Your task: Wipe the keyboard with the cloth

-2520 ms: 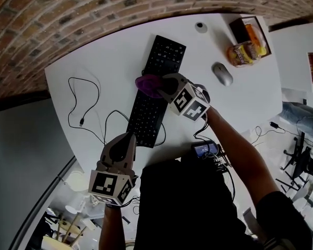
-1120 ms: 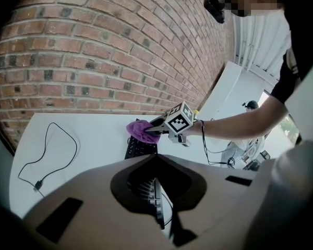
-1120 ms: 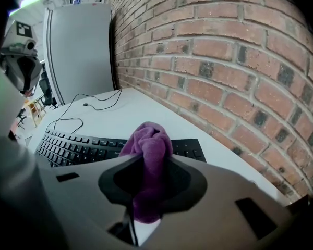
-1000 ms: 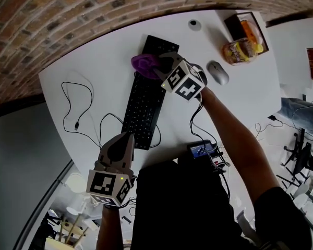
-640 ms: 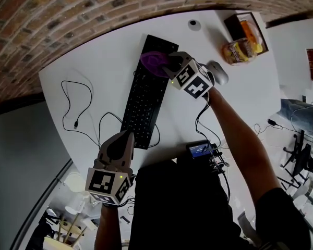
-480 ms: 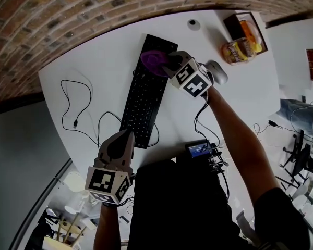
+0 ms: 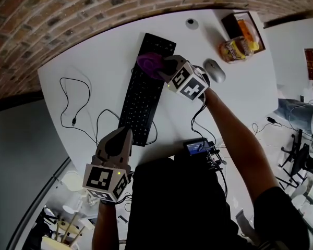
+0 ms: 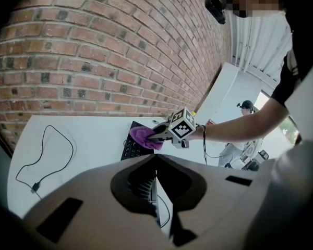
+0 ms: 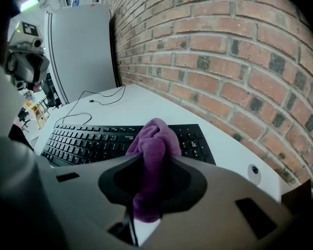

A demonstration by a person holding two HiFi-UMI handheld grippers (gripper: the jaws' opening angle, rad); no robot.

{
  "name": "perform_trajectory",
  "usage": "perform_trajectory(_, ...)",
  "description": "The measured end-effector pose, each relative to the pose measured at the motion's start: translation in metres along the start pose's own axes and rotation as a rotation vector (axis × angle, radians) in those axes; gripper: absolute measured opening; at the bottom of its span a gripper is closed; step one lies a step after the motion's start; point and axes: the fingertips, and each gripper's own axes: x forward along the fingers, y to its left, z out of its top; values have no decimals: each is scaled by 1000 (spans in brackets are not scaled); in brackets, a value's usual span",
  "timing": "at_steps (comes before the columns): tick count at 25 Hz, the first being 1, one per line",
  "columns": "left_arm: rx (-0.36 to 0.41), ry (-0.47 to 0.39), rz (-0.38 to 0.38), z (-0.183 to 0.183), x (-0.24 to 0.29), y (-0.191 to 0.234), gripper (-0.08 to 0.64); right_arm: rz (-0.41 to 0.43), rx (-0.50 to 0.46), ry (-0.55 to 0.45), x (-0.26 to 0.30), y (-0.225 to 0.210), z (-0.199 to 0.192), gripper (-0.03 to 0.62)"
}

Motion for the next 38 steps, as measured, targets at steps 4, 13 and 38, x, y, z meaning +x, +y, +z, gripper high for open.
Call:
perform_trajectory(4,13,-10,-7,1,-2,-2,14,24,-6,-8,1,12,1,97)
perform_trajectory(13,11,-28,-8,0,-7,-4,14,57,-16,-3,-3,38,0,97)
perform_trajectory(38,-20,-102,43,1,-38,8,14,214,-101,17,-6,170,-1,97)
